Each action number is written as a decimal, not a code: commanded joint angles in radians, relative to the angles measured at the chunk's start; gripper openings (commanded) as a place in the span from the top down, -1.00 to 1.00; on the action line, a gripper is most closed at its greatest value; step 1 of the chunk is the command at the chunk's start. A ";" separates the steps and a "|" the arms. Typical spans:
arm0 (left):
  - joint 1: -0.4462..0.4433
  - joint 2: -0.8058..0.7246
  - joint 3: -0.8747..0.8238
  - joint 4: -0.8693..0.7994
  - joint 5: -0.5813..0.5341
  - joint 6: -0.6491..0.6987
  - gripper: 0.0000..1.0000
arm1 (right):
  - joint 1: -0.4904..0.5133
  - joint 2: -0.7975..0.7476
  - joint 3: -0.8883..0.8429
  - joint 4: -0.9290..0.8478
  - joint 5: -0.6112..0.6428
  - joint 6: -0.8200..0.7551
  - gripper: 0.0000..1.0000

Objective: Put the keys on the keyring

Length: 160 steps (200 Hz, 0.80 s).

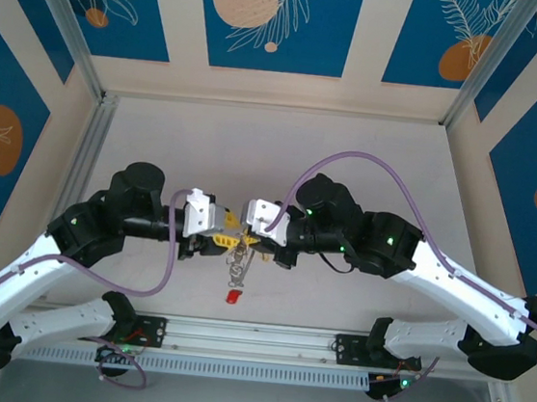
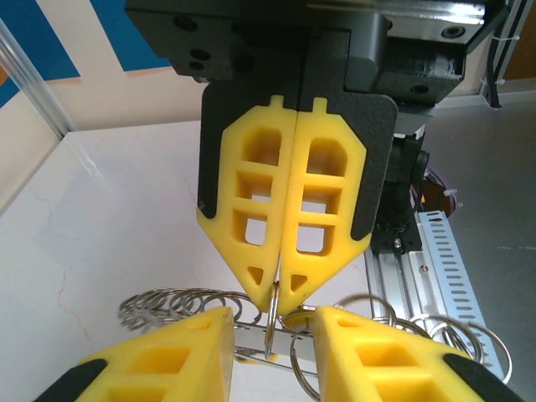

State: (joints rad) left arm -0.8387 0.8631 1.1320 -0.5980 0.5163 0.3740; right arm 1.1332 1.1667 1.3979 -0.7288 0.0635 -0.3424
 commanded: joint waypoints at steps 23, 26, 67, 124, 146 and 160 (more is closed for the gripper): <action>-0.023 0.007 0.022 -0.051 -0.041 0.026 0.41 | 0.014 0.009 0.056 -0.001 -0.038 -0.020 1.00; -0.023 0.008 0.024 -0.051 -0.045 0.026 0.42 | 0.016 0.011 0.058 -0.002 -0.037 -0.020 1.00; -0.036 0.029 0.012 -0.010 -0.076 0.007 0.86 | 0.035 0.024 0.064 -0.004 -0.024 -0.028 1.00; -0.043 -0.092 -0.152 0.265 -0.023 -0.130 1.00 | 0.035 -0.032 -0.008 0.068 -0.060 0.000 1.00; -0.042 -0.152 -0.226 0.405 0.038 -0.185 1.00 | 0.030 -0.081 -0.076 0.136 -0.133 0.027 0.92; -0.042 -0.175 -0.268 0.487 0.072 -0.208 1.00 | 0.027 -0.112 -0.113 0.178 -0.184 0.043 0.80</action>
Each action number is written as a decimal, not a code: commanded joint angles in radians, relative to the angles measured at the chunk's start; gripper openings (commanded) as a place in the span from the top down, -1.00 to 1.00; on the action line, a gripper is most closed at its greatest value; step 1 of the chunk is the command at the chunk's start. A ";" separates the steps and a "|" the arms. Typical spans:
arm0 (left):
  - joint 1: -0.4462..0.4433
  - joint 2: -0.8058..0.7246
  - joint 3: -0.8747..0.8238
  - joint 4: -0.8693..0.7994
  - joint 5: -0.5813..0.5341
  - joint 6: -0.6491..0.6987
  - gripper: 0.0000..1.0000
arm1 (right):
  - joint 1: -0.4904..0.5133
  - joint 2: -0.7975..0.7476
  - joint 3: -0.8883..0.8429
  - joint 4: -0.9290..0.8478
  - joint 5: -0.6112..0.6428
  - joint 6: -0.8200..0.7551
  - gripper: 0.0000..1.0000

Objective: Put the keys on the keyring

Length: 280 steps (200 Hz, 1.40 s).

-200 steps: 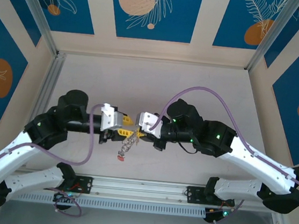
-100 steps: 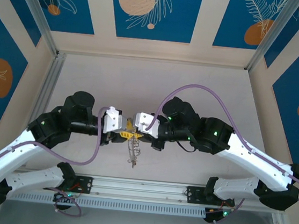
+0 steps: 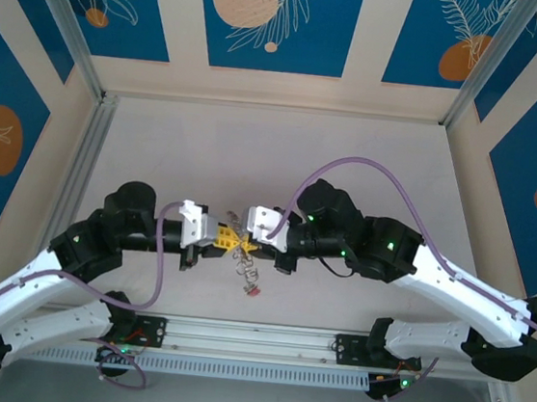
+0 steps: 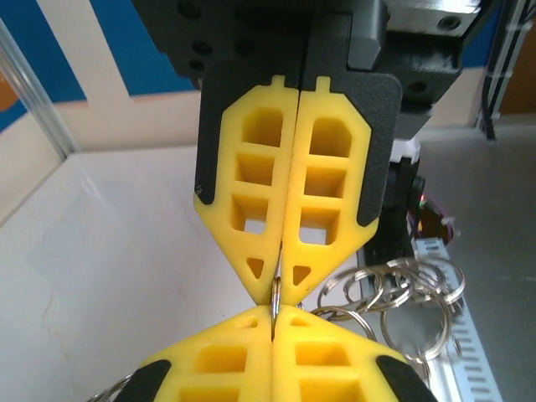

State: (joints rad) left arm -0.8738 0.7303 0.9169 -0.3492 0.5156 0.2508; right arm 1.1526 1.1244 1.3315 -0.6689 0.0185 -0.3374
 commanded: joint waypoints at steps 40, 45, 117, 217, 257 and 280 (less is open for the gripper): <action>-0.007 -0.063 -0.134 0.433 0.168 -0.145 1.00 | -0.003 -0.118 -0.092 0.148 -0.209 0.060 0.77; -0.008 -0.065 -0.145 0.460 0.177 -0.156 1.00 | -0.004 -0.123 -0.100 0.154 -0.216 0.061 0.76; -0.005 -0.056 -0.204 0.681 0.246 -0.259 1.00 | -0.031 -0.144 -0.149 0.202 -0.231 0.085 0.61; -0.005 -0.016 -0.212 0.750 0.290 -0.309 1.00 | -0.050 -0.185 -0.183 0.278 -0.236 0.091 0.91; -0.006 -0.021 -0.139 0.515 0.265 -0.232 0.84 | -0.072 -0.192 -0.152 0.263 -0.197 0.094 1.00; -0.005 -0.029 0.001 0.185 0.148 -0.085 0.20 | -0.082 -0.181 -0.113 0.187 -0.135 0.075 1.00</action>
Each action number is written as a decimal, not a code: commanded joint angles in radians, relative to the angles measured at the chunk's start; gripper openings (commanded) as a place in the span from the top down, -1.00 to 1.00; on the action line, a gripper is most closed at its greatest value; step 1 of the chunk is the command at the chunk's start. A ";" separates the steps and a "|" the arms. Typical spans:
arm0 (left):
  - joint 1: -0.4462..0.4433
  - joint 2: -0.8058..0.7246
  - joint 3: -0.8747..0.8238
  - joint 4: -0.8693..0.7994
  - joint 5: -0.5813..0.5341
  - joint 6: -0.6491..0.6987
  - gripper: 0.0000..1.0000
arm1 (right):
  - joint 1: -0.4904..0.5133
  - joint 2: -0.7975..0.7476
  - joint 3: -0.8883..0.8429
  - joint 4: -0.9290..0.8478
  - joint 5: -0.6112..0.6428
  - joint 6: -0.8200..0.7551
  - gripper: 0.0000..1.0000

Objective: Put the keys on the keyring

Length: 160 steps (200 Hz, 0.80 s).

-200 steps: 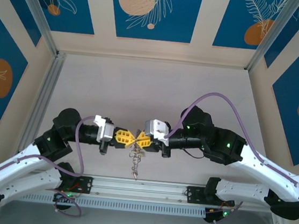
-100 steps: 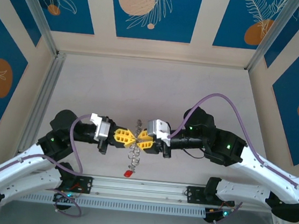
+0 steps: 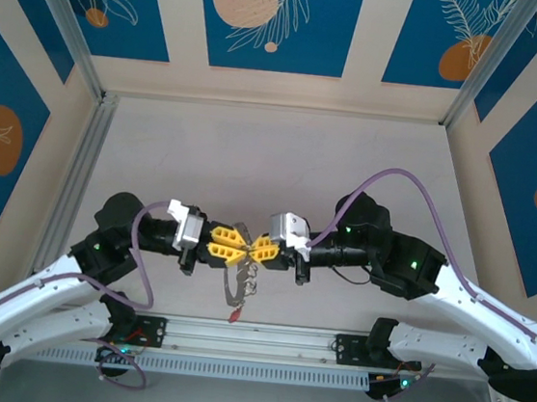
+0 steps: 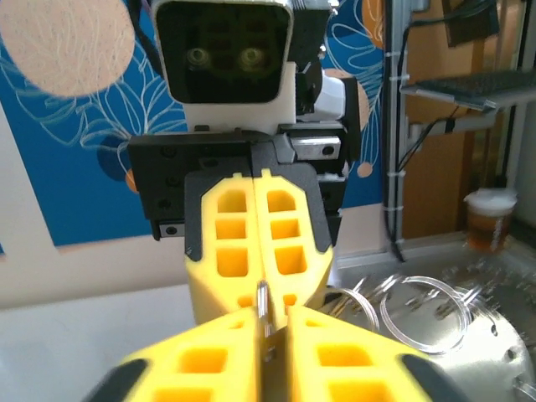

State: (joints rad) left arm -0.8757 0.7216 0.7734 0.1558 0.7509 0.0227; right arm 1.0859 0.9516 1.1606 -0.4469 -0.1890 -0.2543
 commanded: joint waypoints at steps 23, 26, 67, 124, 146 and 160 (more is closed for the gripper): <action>-0.005 0.030 0.311 -0.610 -0.225 0.257 0.17 | -0.014 0.029 0.118 -0.120 0.166 -0.033 1.00; -0.006 0.041 0.335 -0.638 -0.239 0.270 0.18 | -0.012 0.035 0.128 -0.132 0.181 -0.037 1.00; -0.033 0.192 0.534 -0.886 -0.400 0.358 0.30 | 0.025 0.120 0.212 -0.231 0.310 -0.087 1.00; -0.052 0.237 0.531 -0.878 -0.413 0.376 0.32 | 0.066 0.156 0.242 -0.257 0.303 -0.118 1.00; -0.054 0.237 0.529 -0.889 -0.418 0.379 0.39 | 0.070 0.152 0.247 -0.257 0.290 -0.122 1.00; -0.054 0.239 0.531 -0.897 -0.416 0.381 0.41 | 0.071 0.151 0.247 -0.251 0.284 -0.123 1.00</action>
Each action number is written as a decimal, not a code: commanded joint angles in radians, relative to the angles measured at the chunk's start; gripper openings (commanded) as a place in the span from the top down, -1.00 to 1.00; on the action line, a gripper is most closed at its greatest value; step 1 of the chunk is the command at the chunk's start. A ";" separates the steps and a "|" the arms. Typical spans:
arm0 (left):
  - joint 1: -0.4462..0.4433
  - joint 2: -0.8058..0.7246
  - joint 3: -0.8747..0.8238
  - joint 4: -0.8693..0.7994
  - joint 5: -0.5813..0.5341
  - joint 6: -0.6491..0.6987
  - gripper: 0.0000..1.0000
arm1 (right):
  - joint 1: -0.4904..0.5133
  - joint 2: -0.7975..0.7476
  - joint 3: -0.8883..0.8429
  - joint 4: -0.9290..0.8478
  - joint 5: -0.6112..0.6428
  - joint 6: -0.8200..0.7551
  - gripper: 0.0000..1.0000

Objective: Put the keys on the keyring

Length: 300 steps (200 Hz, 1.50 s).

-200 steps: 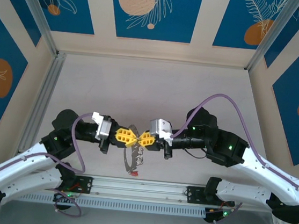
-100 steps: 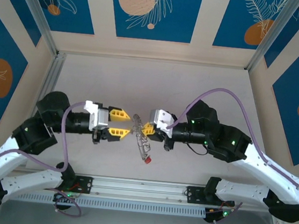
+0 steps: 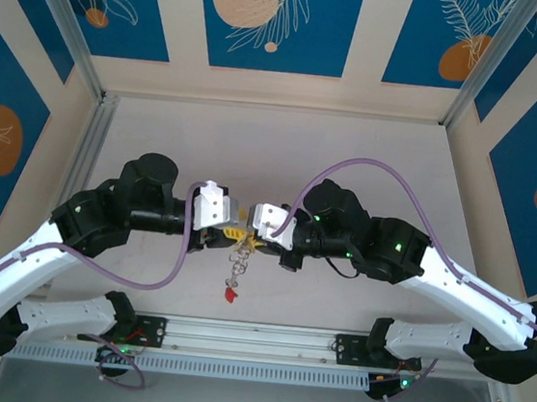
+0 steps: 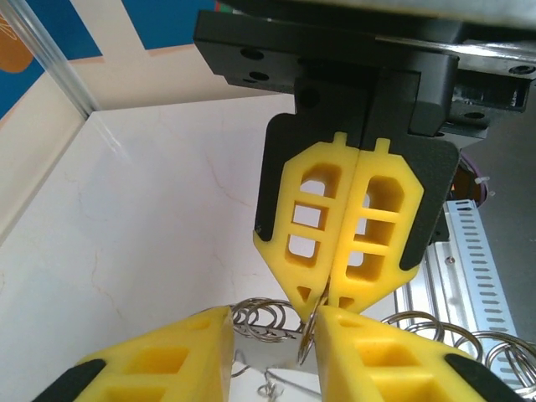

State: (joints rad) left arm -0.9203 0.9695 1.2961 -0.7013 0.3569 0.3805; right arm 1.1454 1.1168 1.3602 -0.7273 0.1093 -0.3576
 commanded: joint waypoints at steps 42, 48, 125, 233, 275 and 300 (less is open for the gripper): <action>-0.014 -0.012 -0.007 -0.038 0.005 0.023 0.41 | 0.013 -0.015 0.054 0.041 -0.030 -0.019 1.00; -0.015 -0.011 -0.010 -0.037 0.012 0.023 0.41 | 0.013 -0.017 0.054 0.044 -0.035 -0.018 1.00; -0.023 -0.025 -0.065 0.025 0.058 0.016 1.00 | 0.014 -0.012 0.055 0.055 -0.056 -0.016 1.00; -0.020 -0.239 -0.365 0.537 0.239 -0.193 1.00 | 0.011 -0.133 -0.101 0.180 -0.167 0.048 0.68; -0.019 -0.271 -0.475 0.769 0.278 -0.276 1.00 | 0.010 -0.146 -0.126 0.193 -0.205 0.059 0.70; -0.019 -0.274 -0.506 0.843 0.287 -0.305 1.00 | 0.009 -0.149 -0.144 0.198 -0.216 0.070 0.68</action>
State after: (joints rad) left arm -0.9337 0.7132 0.8059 -0.0673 0.5941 0.1352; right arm 1.1526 0.9813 1.2377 -0.5518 -0.0666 -0.3122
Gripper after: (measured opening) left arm 0.050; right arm 0.156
